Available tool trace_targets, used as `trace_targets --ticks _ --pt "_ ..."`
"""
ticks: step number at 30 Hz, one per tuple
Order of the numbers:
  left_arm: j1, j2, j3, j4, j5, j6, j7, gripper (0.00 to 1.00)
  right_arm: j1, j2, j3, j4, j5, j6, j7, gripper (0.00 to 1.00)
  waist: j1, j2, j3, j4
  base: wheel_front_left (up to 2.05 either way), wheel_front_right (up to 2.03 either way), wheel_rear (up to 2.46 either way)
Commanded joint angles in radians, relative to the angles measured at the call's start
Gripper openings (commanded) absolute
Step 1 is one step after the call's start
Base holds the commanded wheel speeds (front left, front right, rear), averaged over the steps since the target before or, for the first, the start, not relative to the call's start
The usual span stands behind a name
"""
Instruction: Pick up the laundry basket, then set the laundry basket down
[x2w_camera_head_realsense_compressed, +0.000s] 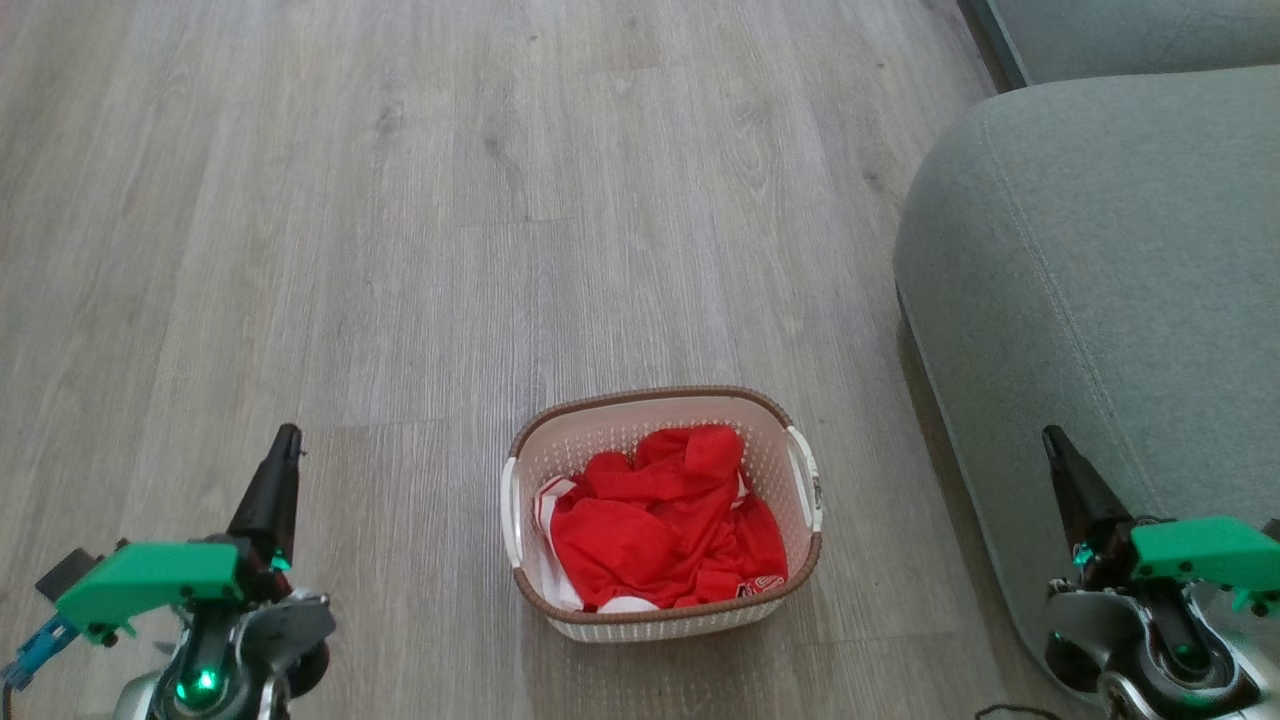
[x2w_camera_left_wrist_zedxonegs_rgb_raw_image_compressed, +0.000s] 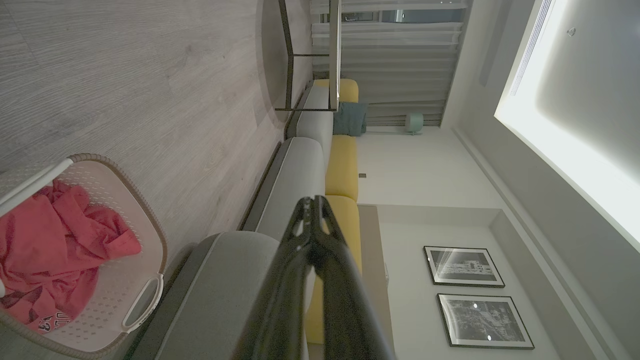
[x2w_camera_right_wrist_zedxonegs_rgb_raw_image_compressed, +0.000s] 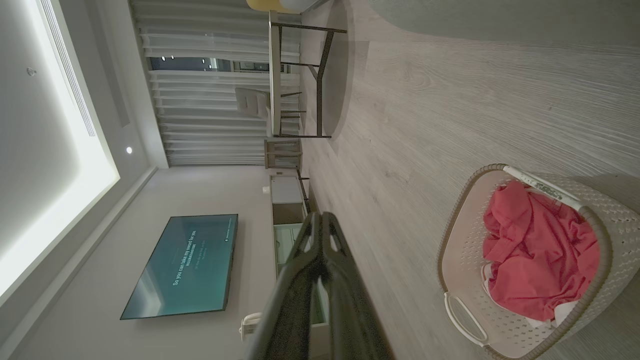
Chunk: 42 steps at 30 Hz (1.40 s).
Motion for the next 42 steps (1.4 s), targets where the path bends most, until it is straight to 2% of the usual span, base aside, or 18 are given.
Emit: trace_targets --ticks 1,42 --pt "-0.053 0.005 0.043 -0.027 0.003 -0.006 0.005 0.00 -0.043 -0.030 0.011 -0.034 0.009 -0.001 -0.012 0.00 0.0000 0.0000 0.000 0.000 0.00 0.00 0.00" --pt "-0.054 0.000 0.049 -0.027 0.008 -0.006 0.011 0.00 -0.045 -0.036 0.018 -0.038 0.015 -0.001 -0.018 0.00 0.0000 0.0000 0.000 0.000 0.00 0.00 0.00"
